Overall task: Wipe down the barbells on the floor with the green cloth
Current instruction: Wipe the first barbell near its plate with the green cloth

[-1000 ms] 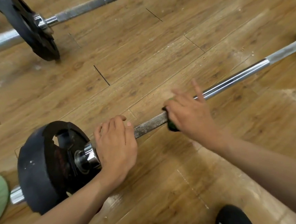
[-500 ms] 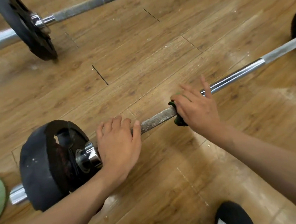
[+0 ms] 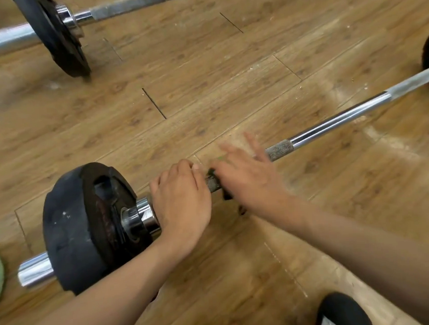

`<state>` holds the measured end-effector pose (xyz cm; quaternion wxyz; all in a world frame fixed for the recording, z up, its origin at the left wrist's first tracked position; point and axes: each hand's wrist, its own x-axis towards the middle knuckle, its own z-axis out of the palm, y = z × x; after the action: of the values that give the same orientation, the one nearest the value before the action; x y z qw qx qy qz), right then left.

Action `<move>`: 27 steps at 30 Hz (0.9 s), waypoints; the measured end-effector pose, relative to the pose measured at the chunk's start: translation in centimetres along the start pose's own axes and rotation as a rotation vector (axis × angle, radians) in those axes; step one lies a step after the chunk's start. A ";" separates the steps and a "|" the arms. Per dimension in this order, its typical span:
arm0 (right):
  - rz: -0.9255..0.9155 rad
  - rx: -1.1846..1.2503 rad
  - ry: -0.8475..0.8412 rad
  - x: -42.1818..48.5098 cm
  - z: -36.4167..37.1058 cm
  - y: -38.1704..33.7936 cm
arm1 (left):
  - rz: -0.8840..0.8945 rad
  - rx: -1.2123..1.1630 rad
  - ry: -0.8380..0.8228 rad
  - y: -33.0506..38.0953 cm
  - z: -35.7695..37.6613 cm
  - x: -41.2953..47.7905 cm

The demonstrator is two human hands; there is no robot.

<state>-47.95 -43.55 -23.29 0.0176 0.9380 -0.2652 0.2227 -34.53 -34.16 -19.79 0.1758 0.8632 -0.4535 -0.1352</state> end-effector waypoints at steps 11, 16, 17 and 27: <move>0.557 -0.265 -0.283 -1.8 -5.0 14.2 | 0.120 0.295 -0.476 2.4 -0.7 3.6; 0.549 -0.206 -0.557 0.7 -7.6 12.8 | 0.240 0.165 -0.876 6.0 -1.3 8.2; 0.564 -0.155 -0.579 1.1 -8.0 12.7 | 0.289 0.139 -0.873 6.6 -1.0 8.2; 0.103 -0.013 -0.548 -2.4 -7.6 18.1 | 0.646 0.078 -0.524 5.4 3.2 7.2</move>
<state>-62.06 -56.75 -18.98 -0.0601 0.9484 -0.3088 -0.0403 -35.78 -43.61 -20.88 0.0551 0.6188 -0.7353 -0.2710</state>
